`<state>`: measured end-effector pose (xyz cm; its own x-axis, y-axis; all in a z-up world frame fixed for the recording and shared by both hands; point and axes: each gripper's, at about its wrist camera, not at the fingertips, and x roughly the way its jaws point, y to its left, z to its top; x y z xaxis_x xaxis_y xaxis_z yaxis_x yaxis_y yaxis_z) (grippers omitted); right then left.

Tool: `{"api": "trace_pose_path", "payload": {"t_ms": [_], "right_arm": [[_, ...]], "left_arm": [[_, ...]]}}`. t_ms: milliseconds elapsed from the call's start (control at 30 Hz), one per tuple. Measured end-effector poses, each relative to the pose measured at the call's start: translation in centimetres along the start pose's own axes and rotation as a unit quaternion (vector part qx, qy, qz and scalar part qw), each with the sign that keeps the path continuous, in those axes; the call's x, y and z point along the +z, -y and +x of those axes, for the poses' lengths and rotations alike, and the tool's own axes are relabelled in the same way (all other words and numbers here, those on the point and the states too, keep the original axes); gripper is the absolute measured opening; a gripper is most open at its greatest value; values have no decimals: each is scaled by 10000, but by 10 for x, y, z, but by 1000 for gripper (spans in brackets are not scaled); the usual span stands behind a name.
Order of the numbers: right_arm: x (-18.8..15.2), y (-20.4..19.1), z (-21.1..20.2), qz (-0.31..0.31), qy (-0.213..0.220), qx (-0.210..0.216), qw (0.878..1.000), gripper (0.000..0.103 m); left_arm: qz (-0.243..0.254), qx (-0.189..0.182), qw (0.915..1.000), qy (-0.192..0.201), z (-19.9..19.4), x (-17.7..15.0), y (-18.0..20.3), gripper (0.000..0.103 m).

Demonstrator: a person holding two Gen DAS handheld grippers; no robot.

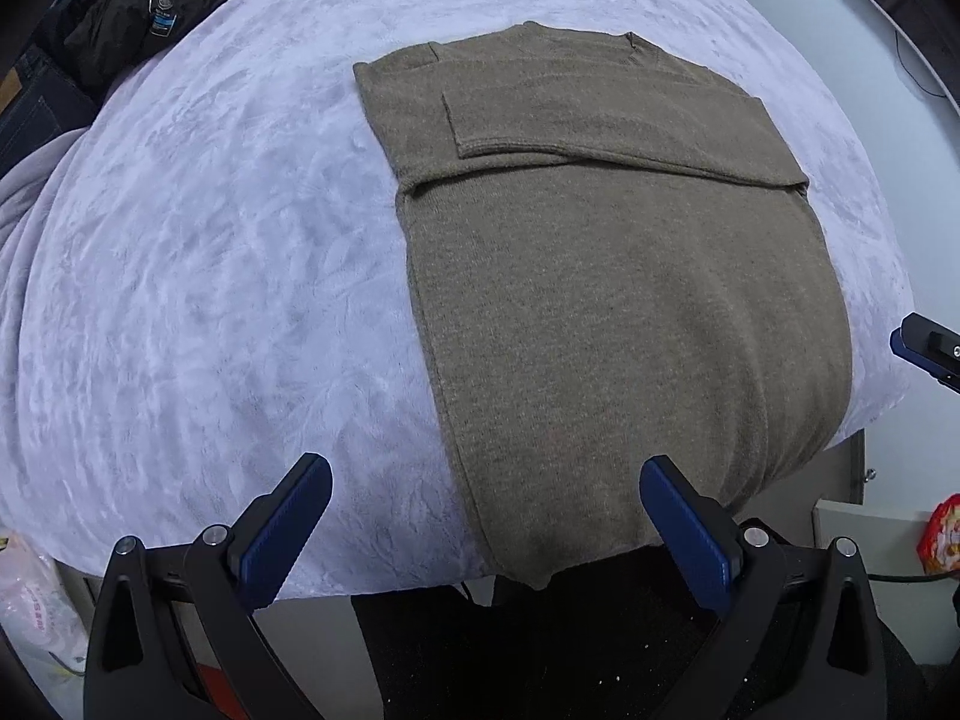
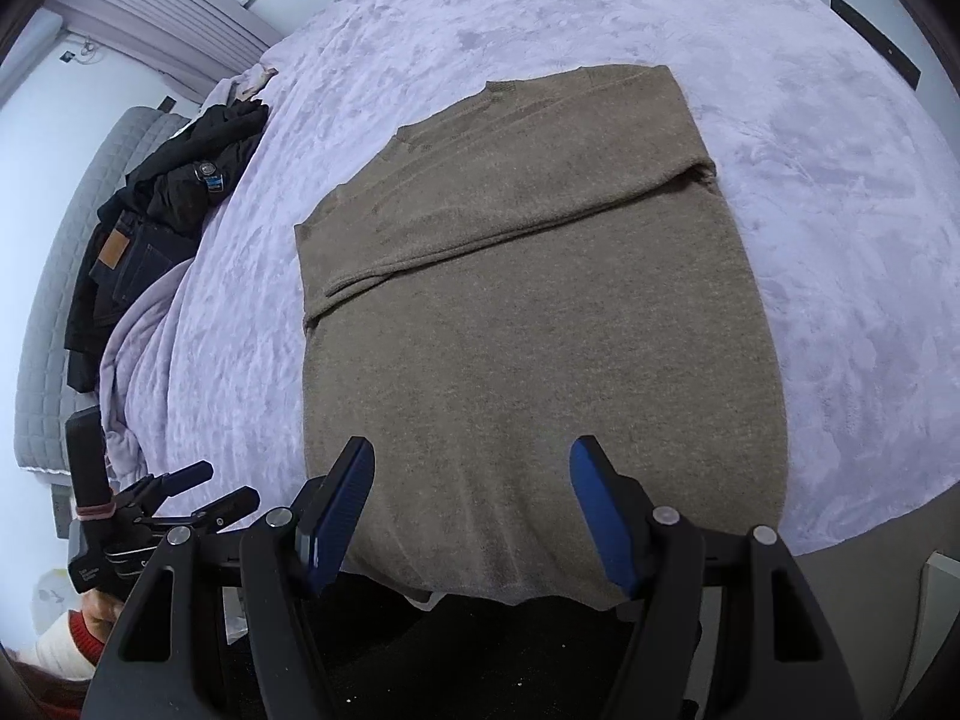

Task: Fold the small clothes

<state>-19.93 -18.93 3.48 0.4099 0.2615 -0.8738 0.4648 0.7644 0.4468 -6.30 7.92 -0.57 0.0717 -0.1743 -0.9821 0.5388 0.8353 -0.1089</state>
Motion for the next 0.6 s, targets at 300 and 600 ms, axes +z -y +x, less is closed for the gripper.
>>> {"api": "trace_pose_path", "payload": {"t_ms": [300, 600], "right_arm": [[-32, 86, 5, 770, -519, 91, 9956, 71], [-69, 164, 48, 223, -1216, 64, 9923, 71]], "left_arm": [[-275, -539, 9982, 26, 17, -38, 11, 103], [-471, -731, 9959, -261, 88, -69, 29, 103]]}}
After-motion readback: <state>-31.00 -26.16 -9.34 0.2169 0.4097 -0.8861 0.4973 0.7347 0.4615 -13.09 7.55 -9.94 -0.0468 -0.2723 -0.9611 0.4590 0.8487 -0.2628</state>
